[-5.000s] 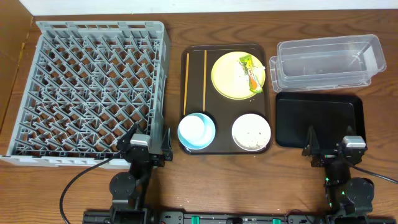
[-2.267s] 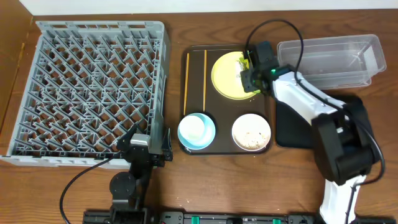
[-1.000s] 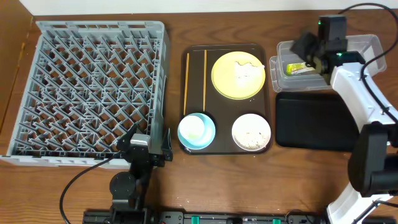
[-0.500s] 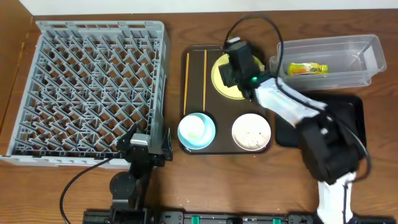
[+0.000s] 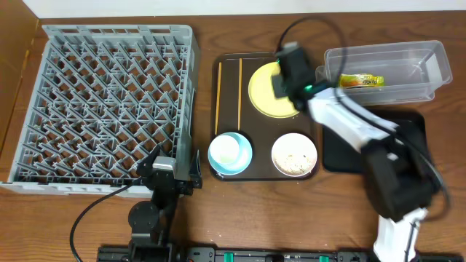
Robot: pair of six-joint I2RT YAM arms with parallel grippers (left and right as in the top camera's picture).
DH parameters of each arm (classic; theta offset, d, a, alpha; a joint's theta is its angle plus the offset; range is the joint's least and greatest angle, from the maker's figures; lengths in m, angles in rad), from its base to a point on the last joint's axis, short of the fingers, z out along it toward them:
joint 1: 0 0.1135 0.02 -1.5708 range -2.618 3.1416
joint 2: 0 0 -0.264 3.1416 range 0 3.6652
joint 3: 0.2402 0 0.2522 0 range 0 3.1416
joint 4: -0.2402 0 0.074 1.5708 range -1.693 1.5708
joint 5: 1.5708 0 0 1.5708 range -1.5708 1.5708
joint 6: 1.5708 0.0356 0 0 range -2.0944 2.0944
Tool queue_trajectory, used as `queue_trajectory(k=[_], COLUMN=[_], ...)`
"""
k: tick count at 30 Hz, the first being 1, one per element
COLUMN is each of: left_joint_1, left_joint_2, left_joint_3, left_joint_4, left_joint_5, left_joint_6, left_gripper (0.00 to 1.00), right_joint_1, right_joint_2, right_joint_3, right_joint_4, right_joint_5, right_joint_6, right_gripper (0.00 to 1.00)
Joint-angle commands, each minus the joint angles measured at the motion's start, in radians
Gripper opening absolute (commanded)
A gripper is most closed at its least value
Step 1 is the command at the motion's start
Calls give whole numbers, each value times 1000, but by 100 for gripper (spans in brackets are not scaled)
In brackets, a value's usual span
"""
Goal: Sort waste into correct bins and load items into the dishwasher
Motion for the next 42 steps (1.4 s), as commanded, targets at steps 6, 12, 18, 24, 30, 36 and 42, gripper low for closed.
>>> queue_trajectory(k=[6,12,18,24,30,36,42], left_joint_1=[4,4,4,4,4,4,4], left_joint_2=[-5,-5,-5,-5,-5,-5,-5], left_joint_3=[-22,-22,-22,-22,-22,-22,-22], left_joint_4=[-24,-24,-24,-24,-24,-24,-24], left_joint_5=[13,13,14,13,13,13,14], left_joint_6=[-4,-4,-4,-4,-4,-4,-4], left_gripper=[95,95,95,95,95,95,95], right_joint_1=[-293,-374,-293,49,251,335,333], right_joint_2=[-134,-137,-344,-347,-246,-83,-6], right_joint_3=[8,10,10,-32,-115,-121,-120], right_joint_4=[-182,-183,-399,-734,-709,-693,-666], right_joint_5=[-26,-265,-570,-381,-236,-134,-129], right_joint_6=[359,183,60,17,27,-19,-7], right_gripper=[1,62,56,46,45,38,1])
